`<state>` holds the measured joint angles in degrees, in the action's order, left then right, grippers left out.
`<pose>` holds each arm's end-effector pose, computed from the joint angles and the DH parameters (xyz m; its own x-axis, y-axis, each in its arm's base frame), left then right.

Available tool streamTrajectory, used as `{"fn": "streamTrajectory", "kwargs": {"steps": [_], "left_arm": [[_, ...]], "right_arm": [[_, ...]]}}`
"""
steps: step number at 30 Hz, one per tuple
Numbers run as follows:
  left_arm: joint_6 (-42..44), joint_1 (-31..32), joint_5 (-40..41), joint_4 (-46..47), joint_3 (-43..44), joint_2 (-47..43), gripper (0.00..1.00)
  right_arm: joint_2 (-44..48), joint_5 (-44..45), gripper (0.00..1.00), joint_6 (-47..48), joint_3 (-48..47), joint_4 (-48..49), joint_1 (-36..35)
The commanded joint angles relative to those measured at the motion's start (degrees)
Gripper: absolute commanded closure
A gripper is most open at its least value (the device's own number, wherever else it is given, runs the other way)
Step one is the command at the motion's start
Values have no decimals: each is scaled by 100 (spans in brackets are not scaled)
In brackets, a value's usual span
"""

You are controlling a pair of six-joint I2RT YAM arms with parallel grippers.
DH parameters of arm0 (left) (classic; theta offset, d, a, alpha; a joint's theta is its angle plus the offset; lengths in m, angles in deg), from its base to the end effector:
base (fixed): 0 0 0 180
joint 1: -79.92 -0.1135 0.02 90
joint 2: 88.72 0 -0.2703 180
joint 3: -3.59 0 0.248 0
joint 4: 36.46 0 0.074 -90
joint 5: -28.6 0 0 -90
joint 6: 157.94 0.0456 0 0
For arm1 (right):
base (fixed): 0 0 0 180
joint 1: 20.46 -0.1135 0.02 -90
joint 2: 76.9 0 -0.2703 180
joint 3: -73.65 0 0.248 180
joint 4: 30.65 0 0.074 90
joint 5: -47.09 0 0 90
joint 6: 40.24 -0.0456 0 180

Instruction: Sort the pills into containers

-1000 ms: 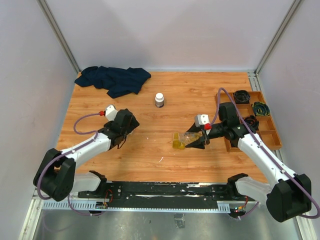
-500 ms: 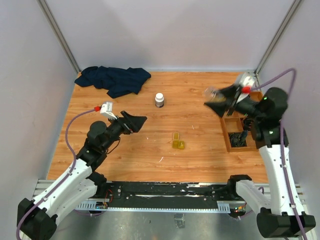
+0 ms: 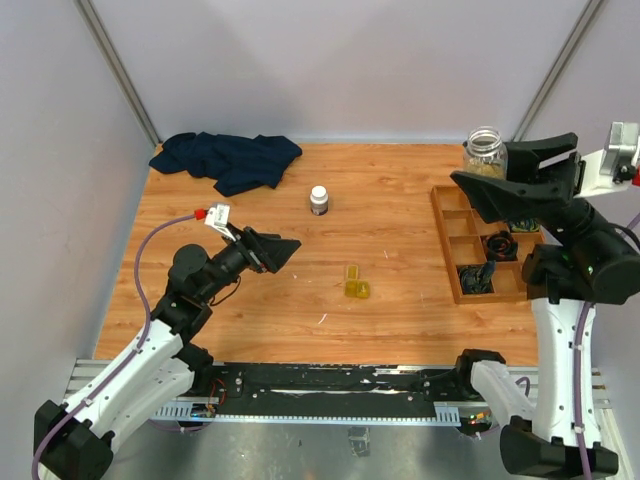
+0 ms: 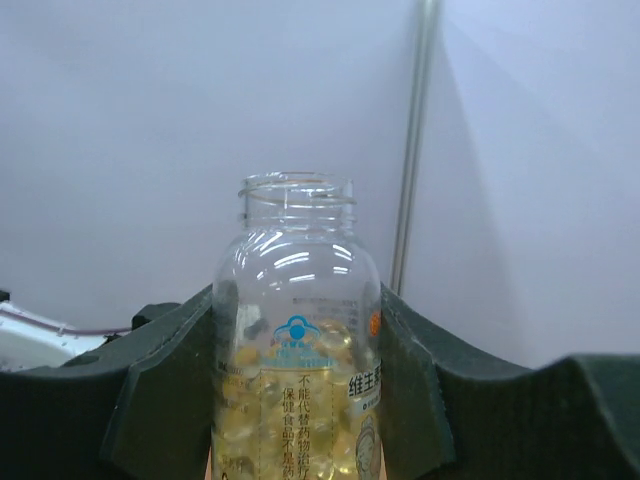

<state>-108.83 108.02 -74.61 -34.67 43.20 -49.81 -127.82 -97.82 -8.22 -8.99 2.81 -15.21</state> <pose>0.1503 -0.0921 0.2914 -0.4030 -0.5072 -0.7618 0.5240 0.5545 -0.6465 0.1056 0.0278 0.5447 0.2338 0.4680 -0.8522 -0.9198 0.3906 -0.0379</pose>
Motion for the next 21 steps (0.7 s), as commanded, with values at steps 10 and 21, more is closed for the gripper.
{"fn": "streamTrajectory", "kwargs": {"steps": [10,21], "left_arm": [[139,-41,-383,286,97,359,1],[553,-41,-468,-23,357,584,1]], "right_arm": [[-1274,-1189,99,-982,-470,2864,-394],[-788,-284,99,583,616,1700,-281]]}}
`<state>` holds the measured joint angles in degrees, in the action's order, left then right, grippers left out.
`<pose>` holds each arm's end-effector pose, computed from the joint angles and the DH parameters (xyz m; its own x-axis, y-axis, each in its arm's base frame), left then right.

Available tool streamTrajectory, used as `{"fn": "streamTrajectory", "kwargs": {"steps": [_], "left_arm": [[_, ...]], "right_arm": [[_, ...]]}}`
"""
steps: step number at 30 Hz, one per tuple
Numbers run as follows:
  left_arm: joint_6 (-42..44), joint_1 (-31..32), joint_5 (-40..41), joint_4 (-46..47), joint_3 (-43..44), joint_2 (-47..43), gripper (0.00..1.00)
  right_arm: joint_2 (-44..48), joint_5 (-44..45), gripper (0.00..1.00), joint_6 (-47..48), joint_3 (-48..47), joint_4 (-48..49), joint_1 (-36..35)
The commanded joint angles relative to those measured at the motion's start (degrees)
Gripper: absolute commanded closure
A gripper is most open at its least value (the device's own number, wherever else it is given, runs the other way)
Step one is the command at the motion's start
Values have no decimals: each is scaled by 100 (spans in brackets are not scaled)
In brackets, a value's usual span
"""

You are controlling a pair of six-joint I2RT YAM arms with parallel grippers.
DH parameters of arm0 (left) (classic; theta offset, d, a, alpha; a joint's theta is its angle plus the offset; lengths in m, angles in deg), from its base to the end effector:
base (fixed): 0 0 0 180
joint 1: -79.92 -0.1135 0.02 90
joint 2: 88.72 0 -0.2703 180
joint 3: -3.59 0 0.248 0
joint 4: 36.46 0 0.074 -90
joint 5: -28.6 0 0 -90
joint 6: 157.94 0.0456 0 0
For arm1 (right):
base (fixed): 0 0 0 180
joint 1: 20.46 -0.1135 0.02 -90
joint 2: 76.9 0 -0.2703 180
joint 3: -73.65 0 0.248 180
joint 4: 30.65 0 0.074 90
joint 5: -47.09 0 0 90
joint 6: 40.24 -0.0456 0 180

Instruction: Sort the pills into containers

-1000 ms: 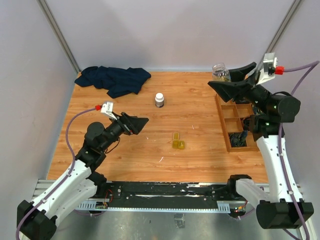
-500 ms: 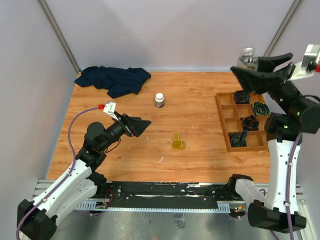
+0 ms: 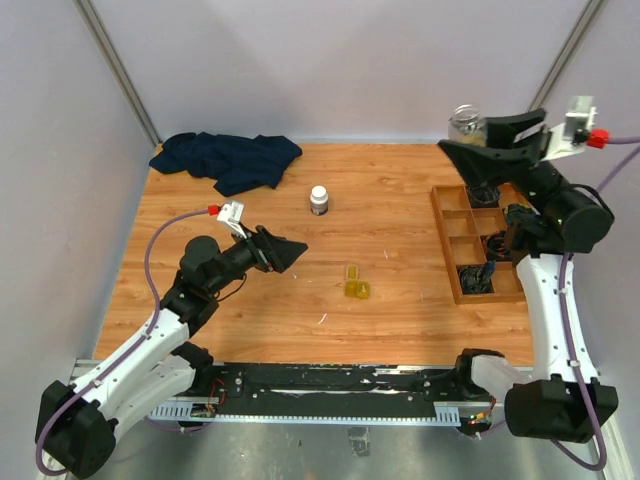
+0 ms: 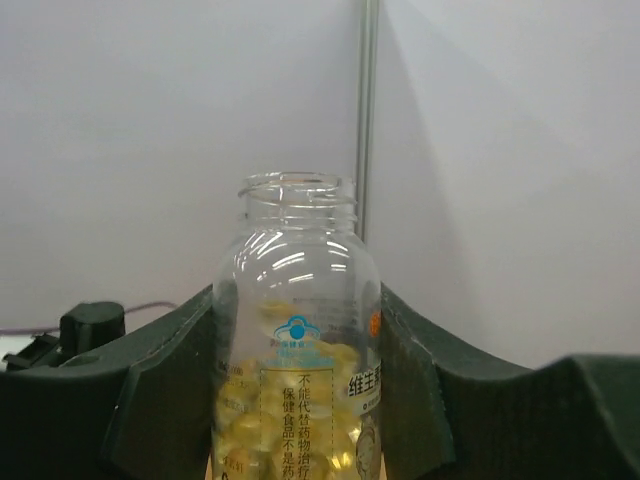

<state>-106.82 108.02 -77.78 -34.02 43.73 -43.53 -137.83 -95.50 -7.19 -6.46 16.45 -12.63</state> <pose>0.1652 -0.1028 0.2781 -0.4709 -0.4312 -0.7696 0.5200 0.5690 -0.6370 0.1672 0.0136 0.5243 0.2987 0.4729 -0.8289 -0.8877 0.4565 -0.0594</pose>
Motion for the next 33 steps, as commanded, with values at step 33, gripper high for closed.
{"fn": "streamTrajectory", "kwargs": {"steps": [33], "left_arm": [[984,-41,479,-753,-377,-1245,4]], "right_arm": [[-1341,-573,99,11399,1893,-8806,-2766]]}}
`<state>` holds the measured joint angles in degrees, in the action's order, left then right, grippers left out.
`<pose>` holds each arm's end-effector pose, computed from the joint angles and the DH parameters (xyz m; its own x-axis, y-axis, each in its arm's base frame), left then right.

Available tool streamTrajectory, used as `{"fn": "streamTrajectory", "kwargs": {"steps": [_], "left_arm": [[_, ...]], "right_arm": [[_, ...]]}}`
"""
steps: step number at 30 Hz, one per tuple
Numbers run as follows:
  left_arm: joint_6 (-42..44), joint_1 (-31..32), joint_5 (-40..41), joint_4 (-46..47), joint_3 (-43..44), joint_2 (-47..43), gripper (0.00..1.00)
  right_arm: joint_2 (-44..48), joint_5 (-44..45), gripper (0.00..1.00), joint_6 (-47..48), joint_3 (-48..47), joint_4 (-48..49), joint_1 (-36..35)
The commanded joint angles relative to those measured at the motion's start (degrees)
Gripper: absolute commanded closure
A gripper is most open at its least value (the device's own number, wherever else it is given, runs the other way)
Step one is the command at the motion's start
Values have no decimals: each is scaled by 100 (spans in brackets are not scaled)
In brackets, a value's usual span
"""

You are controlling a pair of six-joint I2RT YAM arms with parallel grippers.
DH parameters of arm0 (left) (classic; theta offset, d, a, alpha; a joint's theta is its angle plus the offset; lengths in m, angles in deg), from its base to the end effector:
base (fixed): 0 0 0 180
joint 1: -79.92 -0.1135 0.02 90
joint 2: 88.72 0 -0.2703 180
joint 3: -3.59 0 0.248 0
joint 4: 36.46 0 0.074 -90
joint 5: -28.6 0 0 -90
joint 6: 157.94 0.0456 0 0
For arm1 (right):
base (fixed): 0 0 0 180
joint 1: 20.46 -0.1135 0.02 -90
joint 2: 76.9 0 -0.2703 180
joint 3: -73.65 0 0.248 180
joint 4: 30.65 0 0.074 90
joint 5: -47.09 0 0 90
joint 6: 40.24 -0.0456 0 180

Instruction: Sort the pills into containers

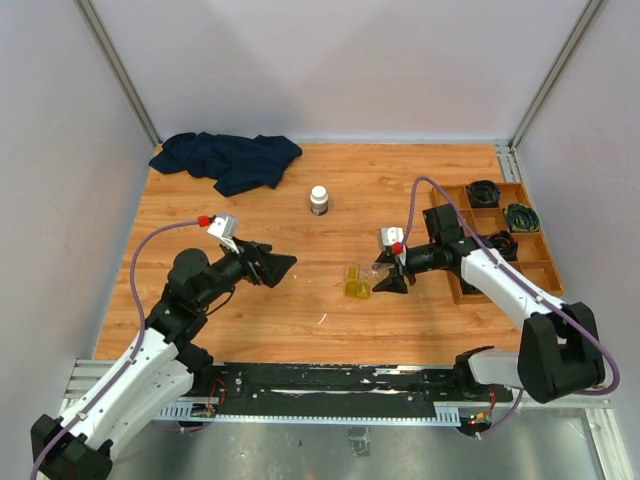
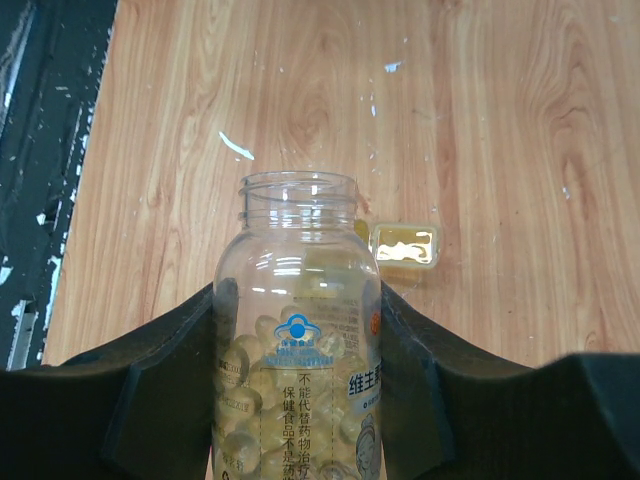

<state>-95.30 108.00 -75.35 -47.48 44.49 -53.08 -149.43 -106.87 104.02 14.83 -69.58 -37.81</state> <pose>0.1404 -0.0873 0.2819 -0.3858 -0.2997 -0.8725 0.5530 0.6819 -0.4787 0.2138 0.1097 0.2378 0.0855 -0.3466 -0.9341 -0.9962 -0.0426 -0.0754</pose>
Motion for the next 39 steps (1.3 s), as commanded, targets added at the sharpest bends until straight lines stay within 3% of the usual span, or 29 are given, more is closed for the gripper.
{"fn": "streamTrajectory", "kwargs": {"steps": [1,15,39], "left_arm": [[-199,-39,334,738,-553,-346,4],[-63,-39,542,1402,-1603,-760,5],[-86,-34,203,1708,-1879,-681,6]], "right_arm": [[-249,640,99,274,-242,-197,-298],[-1049,1521,99,-43,-482,-256,-610],[-1384,2139,99,-239,-624,-242,-939]]}}
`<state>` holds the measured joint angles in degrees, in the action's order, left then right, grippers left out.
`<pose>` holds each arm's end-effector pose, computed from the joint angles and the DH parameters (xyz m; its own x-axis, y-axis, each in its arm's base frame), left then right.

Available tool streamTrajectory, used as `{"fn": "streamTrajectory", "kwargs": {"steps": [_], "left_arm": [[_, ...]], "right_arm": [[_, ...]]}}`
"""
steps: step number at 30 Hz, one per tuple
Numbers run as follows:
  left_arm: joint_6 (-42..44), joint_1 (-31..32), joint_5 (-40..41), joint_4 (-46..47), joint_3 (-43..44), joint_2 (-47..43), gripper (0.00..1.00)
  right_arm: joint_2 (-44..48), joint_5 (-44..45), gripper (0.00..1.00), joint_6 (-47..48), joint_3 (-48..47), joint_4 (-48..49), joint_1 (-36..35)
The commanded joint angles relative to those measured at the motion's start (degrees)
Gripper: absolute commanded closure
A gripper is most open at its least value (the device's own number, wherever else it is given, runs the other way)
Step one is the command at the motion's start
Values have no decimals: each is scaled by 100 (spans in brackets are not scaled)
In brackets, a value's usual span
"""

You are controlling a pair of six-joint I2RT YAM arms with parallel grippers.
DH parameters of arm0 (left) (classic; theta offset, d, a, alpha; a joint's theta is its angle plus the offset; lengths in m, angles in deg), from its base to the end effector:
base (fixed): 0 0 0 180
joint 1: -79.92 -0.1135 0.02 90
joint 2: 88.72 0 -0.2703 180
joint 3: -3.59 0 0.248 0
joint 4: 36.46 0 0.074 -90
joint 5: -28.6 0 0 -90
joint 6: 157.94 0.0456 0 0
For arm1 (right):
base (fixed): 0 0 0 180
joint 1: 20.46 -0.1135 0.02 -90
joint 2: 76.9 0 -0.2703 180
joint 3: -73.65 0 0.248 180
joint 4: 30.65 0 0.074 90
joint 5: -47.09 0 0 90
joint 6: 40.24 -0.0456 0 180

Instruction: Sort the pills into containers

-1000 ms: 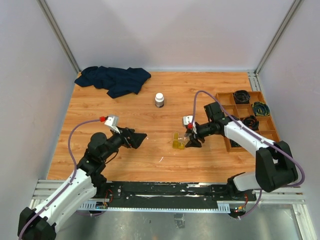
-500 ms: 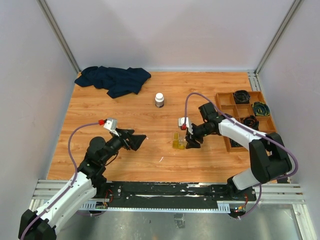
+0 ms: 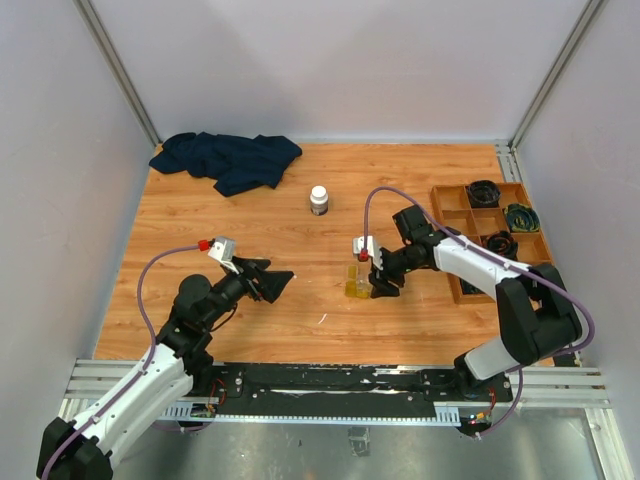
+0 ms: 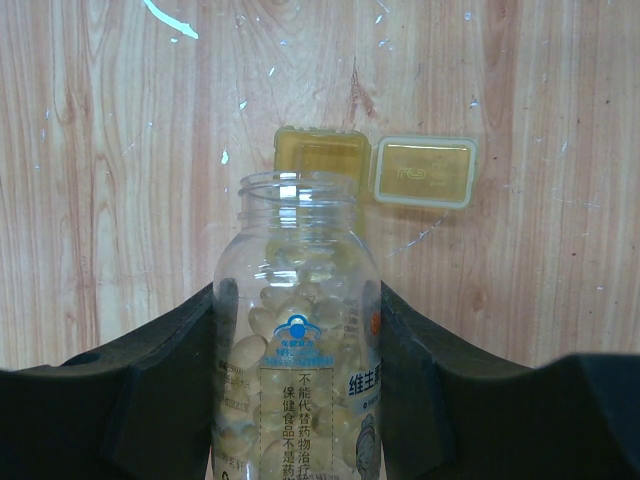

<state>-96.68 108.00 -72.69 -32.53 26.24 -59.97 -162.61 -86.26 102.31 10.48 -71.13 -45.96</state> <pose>0.1266 -0.0777 0.2127 -0.3342 -0.3561 -0.8726 0.5400 0.6865 -0.4870 0.2369 0.1477 0.1925 -0.0174 -0.6479 -0.7615 -0.9998 0.0130 0.0118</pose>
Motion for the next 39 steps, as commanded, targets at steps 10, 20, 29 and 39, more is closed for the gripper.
{"fn": "streamTrajectory", "kwargs": {"steps": [10,20,29,39], "left_arm": [[61,-32,-75,205,-56,8,6],[69,-33,-75,202,-65,8,6],[87,-35,-66,177,-56,11,6],[96,-39,-66,165,-56,8,6]], "right_arm": [[-131,405,99,-184,-280,-112,-318],[-187,589,99,-211,-313,-126,-430],[-220,761,99,-246,-397,-215,-529],[-208,1053,99,-198,-466,-326,-731]]}}
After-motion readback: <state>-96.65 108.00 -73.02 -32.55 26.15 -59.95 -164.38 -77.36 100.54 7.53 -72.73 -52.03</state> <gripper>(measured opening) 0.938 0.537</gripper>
